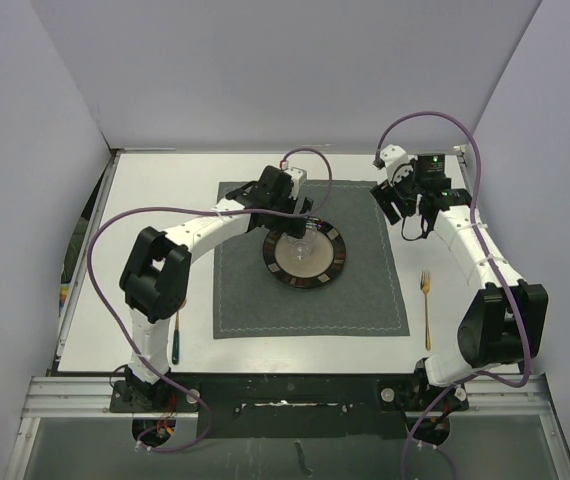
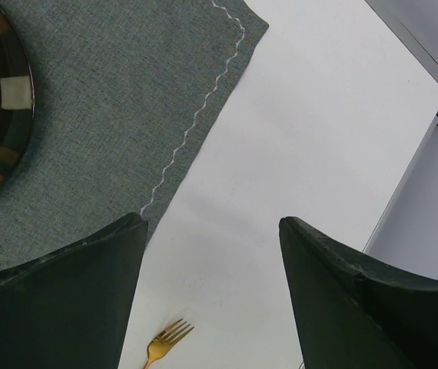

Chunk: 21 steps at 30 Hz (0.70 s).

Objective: Set the dinner table for one person
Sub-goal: Place the cup on the napkin, then pick up the cup with the napkin.

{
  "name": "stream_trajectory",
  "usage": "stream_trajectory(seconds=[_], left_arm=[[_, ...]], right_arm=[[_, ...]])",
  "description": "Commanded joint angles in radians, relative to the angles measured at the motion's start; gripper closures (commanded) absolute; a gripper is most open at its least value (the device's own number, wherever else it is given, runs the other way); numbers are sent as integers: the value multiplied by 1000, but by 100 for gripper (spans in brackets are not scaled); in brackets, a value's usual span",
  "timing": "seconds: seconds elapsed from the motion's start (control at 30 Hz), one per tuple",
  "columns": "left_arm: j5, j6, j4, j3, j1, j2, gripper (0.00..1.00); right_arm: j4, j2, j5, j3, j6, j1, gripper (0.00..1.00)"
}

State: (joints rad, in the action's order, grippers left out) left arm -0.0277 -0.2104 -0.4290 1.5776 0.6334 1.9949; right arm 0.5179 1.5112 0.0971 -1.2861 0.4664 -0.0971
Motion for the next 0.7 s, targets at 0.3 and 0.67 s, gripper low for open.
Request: stream_trajectory(seconds=[0.3, 0.67], left_arm=[[17, 3, 53, 177, 15, -249, 2], [220, 64, -196, 158, -57, -621, 2]], right_arm=[[-17, -18, 61, -16, -20, -93, 32], [22, 179, 224, -159, -179, -278, 33]])
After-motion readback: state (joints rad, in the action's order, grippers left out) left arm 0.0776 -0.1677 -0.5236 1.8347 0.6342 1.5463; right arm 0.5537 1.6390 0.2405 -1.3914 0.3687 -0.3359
